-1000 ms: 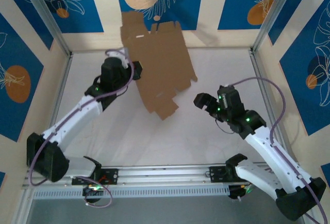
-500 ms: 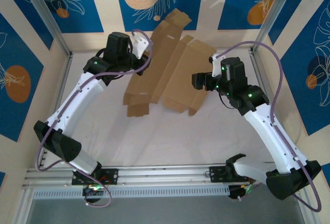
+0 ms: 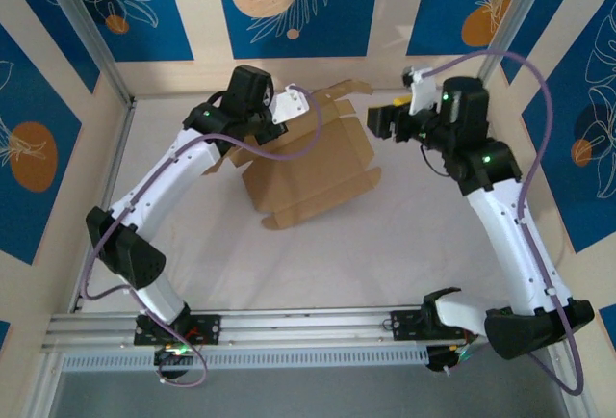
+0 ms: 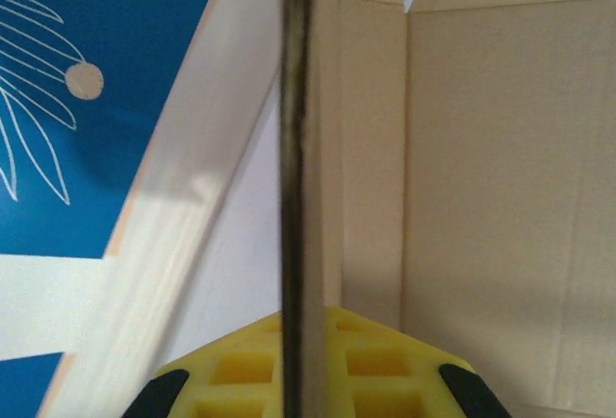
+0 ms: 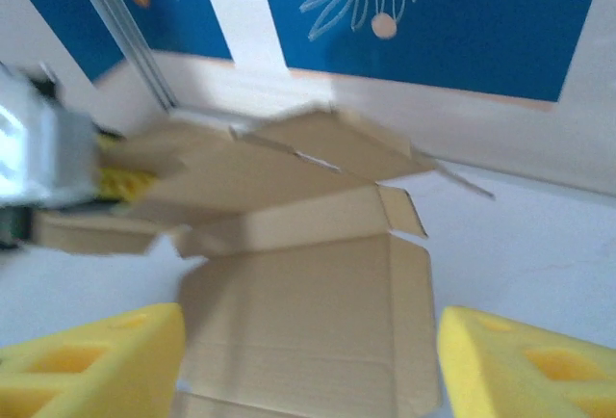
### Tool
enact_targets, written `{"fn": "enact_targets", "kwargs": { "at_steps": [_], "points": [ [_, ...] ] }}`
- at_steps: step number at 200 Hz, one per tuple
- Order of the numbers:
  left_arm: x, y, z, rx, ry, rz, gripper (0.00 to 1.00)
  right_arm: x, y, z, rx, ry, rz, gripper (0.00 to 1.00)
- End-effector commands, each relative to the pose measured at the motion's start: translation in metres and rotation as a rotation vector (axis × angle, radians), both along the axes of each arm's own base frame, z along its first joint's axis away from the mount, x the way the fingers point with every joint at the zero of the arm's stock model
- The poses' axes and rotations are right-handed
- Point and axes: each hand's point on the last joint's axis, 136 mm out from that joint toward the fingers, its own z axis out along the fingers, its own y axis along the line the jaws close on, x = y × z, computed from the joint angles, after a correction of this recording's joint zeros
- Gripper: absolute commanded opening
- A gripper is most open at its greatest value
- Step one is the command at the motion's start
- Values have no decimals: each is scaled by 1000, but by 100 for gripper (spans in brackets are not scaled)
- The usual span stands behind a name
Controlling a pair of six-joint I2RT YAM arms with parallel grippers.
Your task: Fold the paper box
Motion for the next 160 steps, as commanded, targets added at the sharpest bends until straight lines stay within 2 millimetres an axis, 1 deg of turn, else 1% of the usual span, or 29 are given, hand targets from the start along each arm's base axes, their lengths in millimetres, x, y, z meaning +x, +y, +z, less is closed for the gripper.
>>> {"fn": "enact_targets", "kwargs": {
  "at_steps": [1, 5, 17, 28, 34, 41, 42, 52, 70, 90, 101, 129, 160],
  "points": [
    [6, -12, 17, 32, -89, -59, 0, -14, 17, 8, 216, 219, 43, 57],
    [5, -14, 17, 27, -86, -66, 0, -13, 17, 8, 245, 241, 36, 55],
    [1, -21, 15, 24, -75, -96, 0, -8, 17, 11, 330, 315, 19, 52],
    [-1, -25, 13, 37, -78, -115, 0, -1, 16, 9, 382, 421, -8, 51],
    [-2, -27, 11, 54, -81, -119, 0, 1, 18, 9, 408, 480, -3, 54],
    [-3, -29, 11, 67, -87, -127, 0, 4, 23, 8, 424, 545, 12, 60],
    [-3, -29, 10, 69, -87, -129, 0, 6, 24, 5, 425, 565, 10, 61],
    [-5, -31, 9, 81, -90, -137, 0, 11, 30, 2, 435, 626, 17, 66],
    [-9, -34, 11, 81, -100, -142, 0, 18, 39, 0, 447, 673, 21, 70],
    [-11, -34, 17, 73, -121, -136, 0, 23, 45, -8, 455, 742, 15, 71],
    [-14, -33, 19, 69, -126, -136, 0, 22, 48, -14, 457, 767, 19, 71],
    [-18, -29, 18, 76, -140, -137, 0, 11, 64, -25, 483, 825, 60, 71],
    [-22, -29, 21, 65, -151, -134, 0, 4, 78, -31, 511, 863, 98, 71]
  ]
}}
